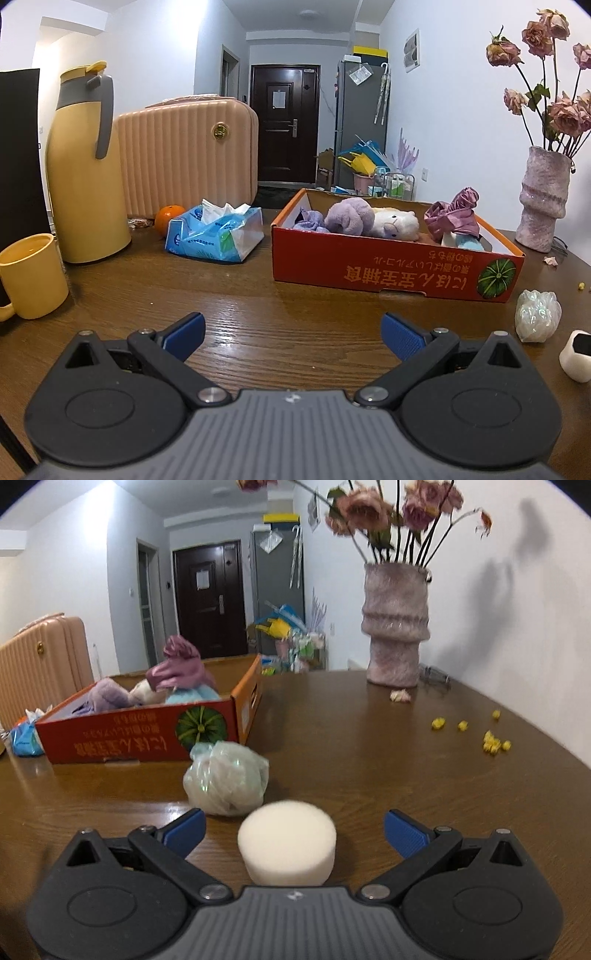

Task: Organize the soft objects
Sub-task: 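Grasp the round white sponge with the right gripper, then grasp the clear plastic bag of fluff with the left gripper while the right gripper holds the sponge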

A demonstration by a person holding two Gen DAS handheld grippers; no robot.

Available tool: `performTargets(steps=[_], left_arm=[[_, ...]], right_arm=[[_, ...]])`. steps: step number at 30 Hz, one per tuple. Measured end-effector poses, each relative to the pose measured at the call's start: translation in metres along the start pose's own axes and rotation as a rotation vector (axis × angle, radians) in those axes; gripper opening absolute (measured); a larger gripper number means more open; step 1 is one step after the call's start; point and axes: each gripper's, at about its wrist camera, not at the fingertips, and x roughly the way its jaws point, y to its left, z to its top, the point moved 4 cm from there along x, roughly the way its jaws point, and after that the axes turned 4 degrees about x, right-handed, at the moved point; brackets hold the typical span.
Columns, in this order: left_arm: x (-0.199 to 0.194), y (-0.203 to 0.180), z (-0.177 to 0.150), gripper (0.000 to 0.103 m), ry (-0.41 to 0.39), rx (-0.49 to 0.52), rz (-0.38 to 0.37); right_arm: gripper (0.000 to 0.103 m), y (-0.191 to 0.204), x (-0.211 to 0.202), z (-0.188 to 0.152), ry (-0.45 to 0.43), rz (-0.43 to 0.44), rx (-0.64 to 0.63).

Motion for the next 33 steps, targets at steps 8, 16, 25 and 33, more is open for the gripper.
performTargets(steps=[8, 16, 25, 33], left_arm=[[0.004, -0.004, -0.003, 0.103, 0.025, 0.016, -0.007], [0.006, -0.010, -0.006, 0.103, 0.036, 0.035, -0.018], [0.012, -0.025, -0.009, 0.103, 0.065, 0.038, -0.047], [0.016, -0.062, -0.007, 0.103, 0.068, 0.050, -0.088]], right_arm=[[0.092, 0.014, 0.010, -0.008, 0.073, 0.032, -0.057], [0.056, 0.011, 0.018, -0.008, 0.108, 0.057, -0.042], [0.056, -0.002, 0.014, 0.003, 0.042, 0.069, -0.009], [0.056, -0.027, 0.013, 0.016, -0.021, 0.076, 0.025]])
